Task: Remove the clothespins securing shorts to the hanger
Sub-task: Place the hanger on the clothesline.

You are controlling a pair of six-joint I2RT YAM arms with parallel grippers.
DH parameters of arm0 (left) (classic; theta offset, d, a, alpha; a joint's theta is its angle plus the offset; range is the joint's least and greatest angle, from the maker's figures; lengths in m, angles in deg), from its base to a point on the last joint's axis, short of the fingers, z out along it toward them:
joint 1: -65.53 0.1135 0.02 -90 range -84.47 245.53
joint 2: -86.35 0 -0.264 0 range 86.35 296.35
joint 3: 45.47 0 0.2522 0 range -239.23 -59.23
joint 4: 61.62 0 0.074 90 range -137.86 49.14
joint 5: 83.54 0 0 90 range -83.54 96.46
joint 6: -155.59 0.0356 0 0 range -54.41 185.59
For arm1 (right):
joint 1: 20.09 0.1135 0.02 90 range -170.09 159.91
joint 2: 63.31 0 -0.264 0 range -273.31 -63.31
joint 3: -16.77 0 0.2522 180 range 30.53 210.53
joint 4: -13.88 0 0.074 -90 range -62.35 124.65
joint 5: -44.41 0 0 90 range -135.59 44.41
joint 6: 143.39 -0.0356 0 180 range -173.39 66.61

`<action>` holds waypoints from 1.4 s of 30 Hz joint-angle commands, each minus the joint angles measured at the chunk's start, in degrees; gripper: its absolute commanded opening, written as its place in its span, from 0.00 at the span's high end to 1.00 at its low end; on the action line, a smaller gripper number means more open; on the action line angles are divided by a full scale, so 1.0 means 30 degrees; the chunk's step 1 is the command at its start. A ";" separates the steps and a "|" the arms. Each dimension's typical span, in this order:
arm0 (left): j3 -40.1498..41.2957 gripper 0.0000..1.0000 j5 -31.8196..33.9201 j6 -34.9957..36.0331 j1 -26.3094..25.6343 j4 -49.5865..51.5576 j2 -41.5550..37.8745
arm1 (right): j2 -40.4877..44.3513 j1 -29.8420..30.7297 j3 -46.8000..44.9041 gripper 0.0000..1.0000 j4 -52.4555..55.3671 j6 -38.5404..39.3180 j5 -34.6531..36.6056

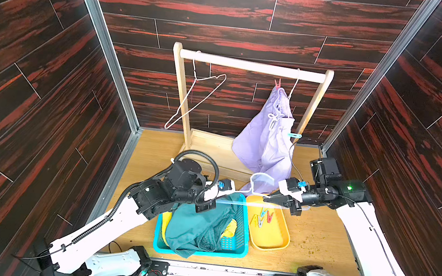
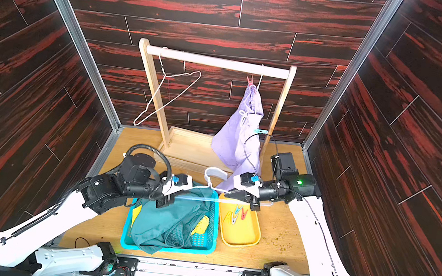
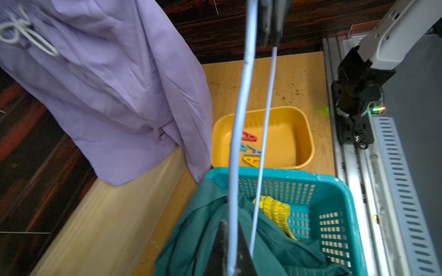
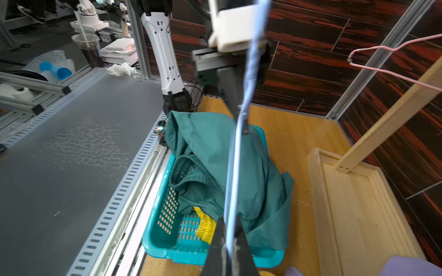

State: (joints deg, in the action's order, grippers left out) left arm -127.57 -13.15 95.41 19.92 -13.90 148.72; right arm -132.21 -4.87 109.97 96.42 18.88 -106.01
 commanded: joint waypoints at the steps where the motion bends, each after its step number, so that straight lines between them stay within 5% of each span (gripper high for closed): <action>1: 0.0423 1.00 0.0541 -0.0420 0.0231 -0.0169 -0.0353 | 0.0343 0.0052 0.0201 0.90 -0.0400 -0.0977 -0.0486; 2: 0.0540 1.00 0.0608 -0.0462 0.0223 -0.0910 -0.0503 | 0.0469 0.0053 0.0013 0.69 -0.1085 -0.1705 -0.0330; 3: 0.0645 1.00 0.0683 -0.0471 0.0229 -0.1036 -0.0657 | 0.0702 0.0053 -0.0296 0.14 -0.2019 -0.2746 -0.0085; 4: 0.0712 1.00 0.0786 -0.0449 0.0231 -0.1049 -0.0732 | 0.0965 0.0052 -0.0627 0.02 -0.2909 -0.3510 0.0191; 11: 0.1640 1.00 0.1873 -0.0729 0.0231 -0.1737 -0.1933 | 0.4142 0.0052 -0.3544 0.02 -1.1028 -0.8986 0.3867; 18: 0.4878 1.00 0.3730 -0.2605 0.0261 -0.8060 -0.5095 | 0.9285 0.0067 -0.7928 0.02 -2.4461 -1.8944 1.4214; 23: 0.6327 1.00 0.6300 -0.4394 0.0264 -1.2280 -0.6009 | 0.8606 0.0045 -0.5773 0.02 -2.1514 -2.1013 1.7970; 31: 0.5959 1.00 1.2155 -0.6154 0.0261 -1.3700 -0.5455 | 0.8431 0.0042 -0.5306 0.02 -2.0498 -2.2960 2.1030; 42: 0.2490 1.00 1.6402 -0.7584 0.0267 -1.1025 -0.2294 | 0.7756 0.0049 -0.5158 0.02 -1.9327 -2.3131 2.4068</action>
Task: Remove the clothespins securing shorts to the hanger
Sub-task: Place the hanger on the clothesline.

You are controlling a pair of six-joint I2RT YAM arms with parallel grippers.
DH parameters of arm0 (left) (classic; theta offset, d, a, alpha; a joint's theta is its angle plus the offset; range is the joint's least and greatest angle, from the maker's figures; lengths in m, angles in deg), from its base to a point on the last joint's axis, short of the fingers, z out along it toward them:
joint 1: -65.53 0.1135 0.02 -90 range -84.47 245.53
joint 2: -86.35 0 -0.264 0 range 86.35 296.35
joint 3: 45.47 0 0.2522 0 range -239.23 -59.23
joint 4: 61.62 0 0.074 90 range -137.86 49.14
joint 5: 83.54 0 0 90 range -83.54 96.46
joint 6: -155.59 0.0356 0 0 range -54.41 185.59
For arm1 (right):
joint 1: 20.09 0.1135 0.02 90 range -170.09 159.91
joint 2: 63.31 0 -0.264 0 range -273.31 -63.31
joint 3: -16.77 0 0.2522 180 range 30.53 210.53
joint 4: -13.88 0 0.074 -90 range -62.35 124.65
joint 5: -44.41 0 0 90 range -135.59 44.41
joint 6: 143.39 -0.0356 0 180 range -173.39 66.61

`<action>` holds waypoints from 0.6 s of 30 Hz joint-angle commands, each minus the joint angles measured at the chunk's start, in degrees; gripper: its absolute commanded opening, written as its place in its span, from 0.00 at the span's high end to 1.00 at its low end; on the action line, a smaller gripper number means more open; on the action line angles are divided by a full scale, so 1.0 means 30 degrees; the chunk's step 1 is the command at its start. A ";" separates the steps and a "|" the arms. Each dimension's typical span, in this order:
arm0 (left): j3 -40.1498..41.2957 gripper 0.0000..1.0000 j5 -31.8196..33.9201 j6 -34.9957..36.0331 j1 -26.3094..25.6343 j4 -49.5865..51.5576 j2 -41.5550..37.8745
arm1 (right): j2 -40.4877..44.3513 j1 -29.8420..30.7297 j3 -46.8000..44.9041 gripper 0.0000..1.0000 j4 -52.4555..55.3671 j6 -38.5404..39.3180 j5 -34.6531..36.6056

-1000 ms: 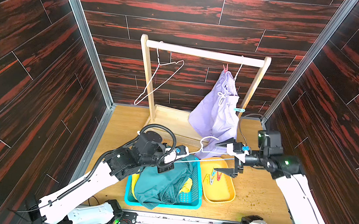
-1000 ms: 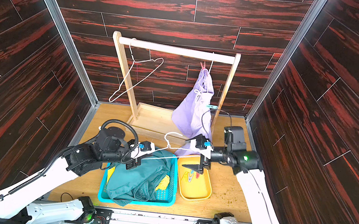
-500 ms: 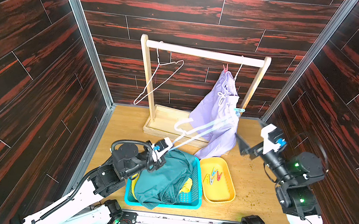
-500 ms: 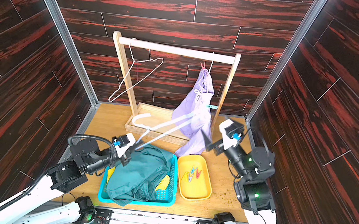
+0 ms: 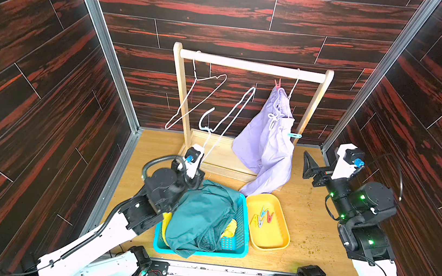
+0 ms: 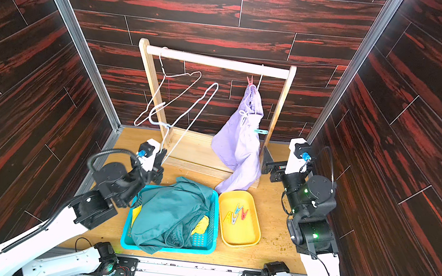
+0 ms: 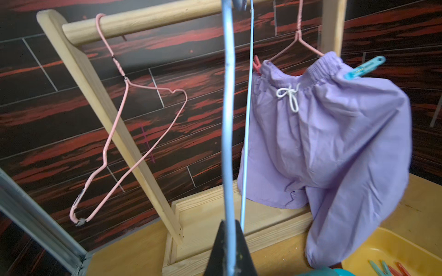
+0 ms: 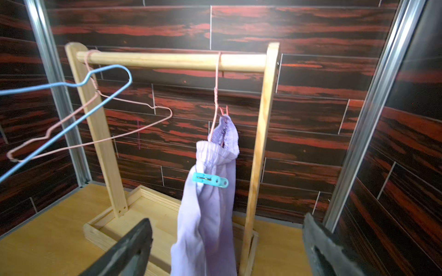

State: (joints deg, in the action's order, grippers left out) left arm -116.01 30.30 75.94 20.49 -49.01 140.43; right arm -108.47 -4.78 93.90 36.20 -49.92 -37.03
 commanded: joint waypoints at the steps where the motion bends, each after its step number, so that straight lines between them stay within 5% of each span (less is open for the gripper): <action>1: -0.1917 1.00 0.2449 -0.1417 0.0054 0.1113 0.0842 | -0.0084 0.0019 0.0175 0.02 0.0809 -0.0162 0.1199; 18: -1.5843 1.00 0.1693 -0.3051 0.0667 1.2816 0.9345 | -0.0853 0.0023 0.0622 0.02 0.2911 -0.0181 0.1414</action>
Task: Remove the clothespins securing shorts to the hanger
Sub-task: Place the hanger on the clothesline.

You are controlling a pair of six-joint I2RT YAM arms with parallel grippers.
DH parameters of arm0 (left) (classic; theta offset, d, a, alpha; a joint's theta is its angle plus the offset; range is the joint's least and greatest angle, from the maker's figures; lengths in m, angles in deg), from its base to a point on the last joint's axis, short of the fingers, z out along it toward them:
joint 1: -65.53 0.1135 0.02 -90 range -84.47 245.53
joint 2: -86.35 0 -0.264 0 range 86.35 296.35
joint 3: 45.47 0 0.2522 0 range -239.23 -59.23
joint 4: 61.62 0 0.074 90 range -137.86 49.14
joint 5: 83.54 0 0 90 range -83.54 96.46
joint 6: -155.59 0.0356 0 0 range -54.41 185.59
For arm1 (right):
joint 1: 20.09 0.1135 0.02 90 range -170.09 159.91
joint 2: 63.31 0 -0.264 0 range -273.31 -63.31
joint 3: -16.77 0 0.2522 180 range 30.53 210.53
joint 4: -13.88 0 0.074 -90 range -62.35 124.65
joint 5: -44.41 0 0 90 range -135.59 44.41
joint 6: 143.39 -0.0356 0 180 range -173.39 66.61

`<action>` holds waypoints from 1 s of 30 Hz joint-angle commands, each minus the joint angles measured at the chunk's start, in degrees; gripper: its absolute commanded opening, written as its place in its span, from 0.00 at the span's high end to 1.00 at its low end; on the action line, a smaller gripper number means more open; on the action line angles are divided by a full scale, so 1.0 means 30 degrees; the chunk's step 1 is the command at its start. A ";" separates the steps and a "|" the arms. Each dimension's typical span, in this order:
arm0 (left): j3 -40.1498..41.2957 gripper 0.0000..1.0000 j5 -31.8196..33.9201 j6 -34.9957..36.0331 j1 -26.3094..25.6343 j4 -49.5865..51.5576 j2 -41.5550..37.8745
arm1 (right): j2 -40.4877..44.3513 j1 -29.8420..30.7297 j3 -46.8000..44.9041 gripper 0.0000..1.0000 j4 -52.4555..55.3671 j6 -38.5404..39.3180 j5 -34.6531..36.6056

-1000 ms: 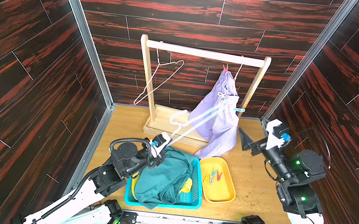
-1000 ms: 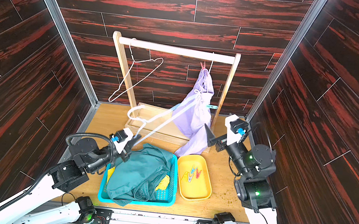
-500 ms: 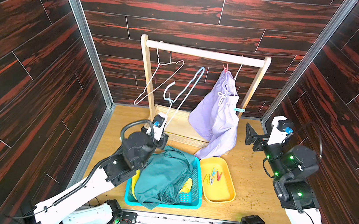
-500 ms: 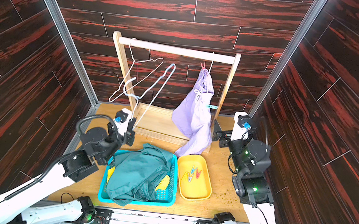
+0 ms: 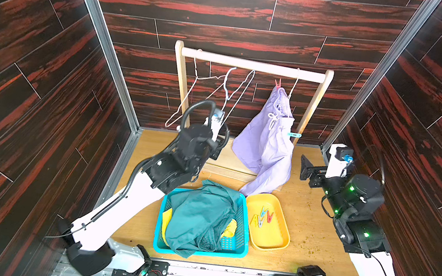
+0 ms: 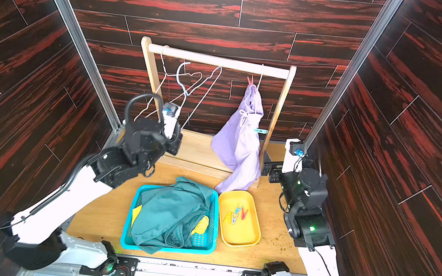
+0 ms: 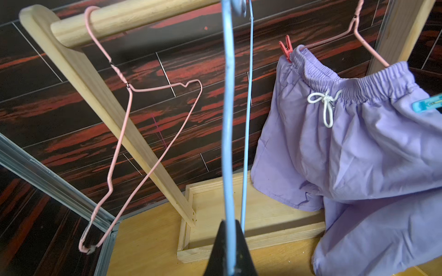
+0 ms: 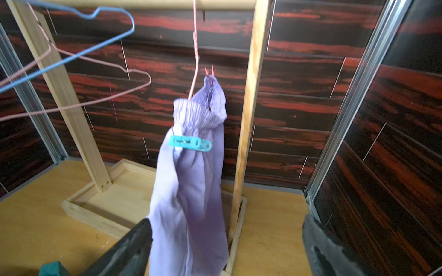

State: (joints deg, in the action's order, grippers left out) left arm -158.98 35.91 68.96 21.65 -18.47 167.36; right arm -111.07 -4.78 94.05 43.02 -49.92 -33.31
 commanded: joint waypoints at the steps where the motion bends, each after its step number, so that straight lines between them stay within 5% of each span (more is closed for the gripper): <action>1: -0.2228 1.00 -0.0223 -0.0716 0.0448 0.3067 0.0719 | 0.0026 0.0023 0.0579 0.02 0.0675 -0.0188 0.0163; 11: -0.9534 1.00 -0.2810 -0.0305 0.2984 0.7854 0.5046 | -0.0388 -0.0006 0.0342 0.02 0.0939 -0.0100 -0.0019; 20: -2.0143 1.00 -0.5152 -0.0385 0.4499 1.2653 1.1180 | -0.0659 -0.0019 0.0741 0.02 0.1502 0.0167 0.0005; 30: -1.6923 1.00 -0.4915 -0.0454 0.4988 0.7985 1.1066 | -0.0397 -0.0051 0.0504 0.02 0.1781 0.0283 0.0362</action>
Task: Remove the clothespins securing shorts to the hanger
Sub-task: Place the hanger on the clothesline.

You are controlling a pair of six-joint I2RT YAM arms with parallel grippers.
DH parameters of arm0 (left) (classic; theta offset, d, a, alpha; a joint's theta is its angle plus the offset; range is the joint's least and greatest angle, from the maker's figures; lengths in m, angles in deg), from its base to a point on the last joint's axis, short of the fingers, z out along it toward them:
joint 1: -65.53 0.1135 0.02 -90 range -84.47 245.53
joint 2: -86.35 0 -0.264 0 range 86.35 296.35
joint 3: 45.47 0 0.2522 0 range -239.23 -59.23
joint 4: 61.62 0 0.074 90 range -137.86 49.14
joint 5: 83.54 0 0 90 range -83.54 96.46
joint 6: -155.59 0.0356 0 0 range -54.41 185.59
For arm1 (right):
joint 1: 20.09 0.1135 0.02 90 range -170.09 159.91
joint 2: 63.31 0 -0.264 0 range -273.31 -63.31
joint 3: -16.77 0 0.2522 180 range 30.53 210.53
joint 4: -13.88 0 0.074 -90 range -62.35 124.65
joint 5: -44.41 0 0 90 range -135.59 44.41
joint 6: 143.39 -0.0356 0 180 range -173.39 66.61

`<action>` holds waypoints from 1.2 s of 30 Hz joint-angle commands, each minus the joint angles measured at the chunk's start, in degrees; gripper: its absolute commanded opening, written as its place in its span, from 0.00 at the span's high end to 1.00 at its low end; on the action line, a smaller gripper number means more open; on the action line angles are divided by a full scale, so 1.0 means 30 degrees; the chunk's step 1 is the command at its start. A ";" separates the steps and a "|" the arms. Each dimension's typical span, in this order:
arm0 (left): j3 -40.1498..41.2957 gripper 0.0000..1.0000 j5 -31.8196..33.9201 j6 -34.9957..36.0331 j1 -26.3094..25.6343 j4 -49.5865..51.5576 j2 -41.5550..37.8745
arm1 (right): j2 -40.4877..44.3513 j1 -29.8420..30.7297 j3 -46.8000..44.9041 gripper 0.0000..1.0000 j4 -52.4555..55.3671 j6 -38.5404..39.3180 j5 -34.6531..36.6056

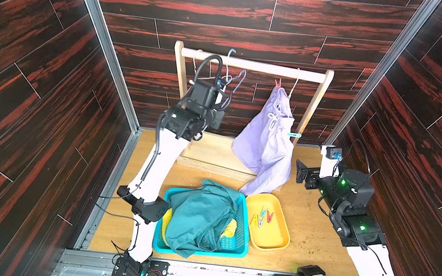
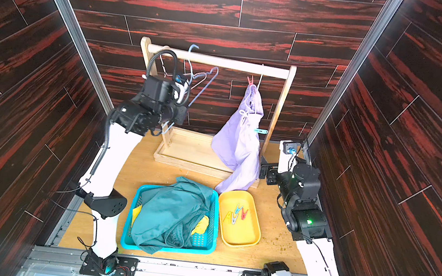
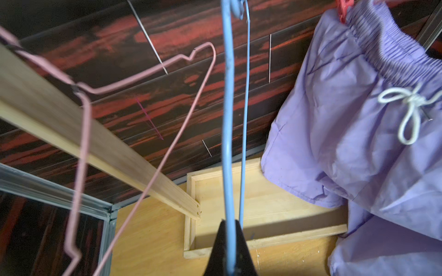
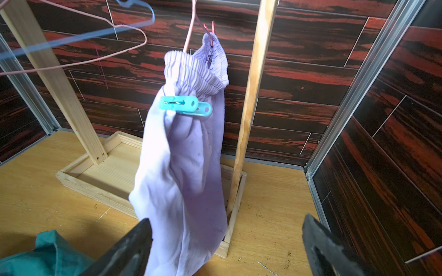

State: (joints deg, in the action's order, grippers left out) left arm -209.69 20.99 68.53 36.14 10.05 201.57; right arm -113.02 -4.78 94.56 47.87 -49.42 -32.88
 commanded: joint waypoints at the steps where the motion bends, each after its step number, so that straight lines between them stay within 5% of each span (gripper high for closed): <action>1: -0.0324 1.00 0.0245 -0.0277 0.0208 -0.1585 -0.0088 | 0.0282 -0.0060 0.0351 0.02 0.0171 0.0113 0.0231; 24: -0.1450 1.00 -0.0869 -0.1947 0.1329 -0.2184 0.2877 | 0.0694 -0.0072 0.0410 0.02 0.0948 0.0233 0.0572; 36: 0.2381 1.00 -0.2095 -0.2022 0.1336 -0.2357 0.0486 | 0.0253 -0.0093 0.0526 0.01 0.0744 -0.0164 0.0039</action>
State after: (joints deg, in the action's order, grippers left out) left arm -204.37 15.83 63.39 39.96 0.30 206.60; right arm -111.97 -4.85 94.56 50.74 -48.89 -31.91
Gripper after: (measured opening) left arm 0.060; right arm 0.984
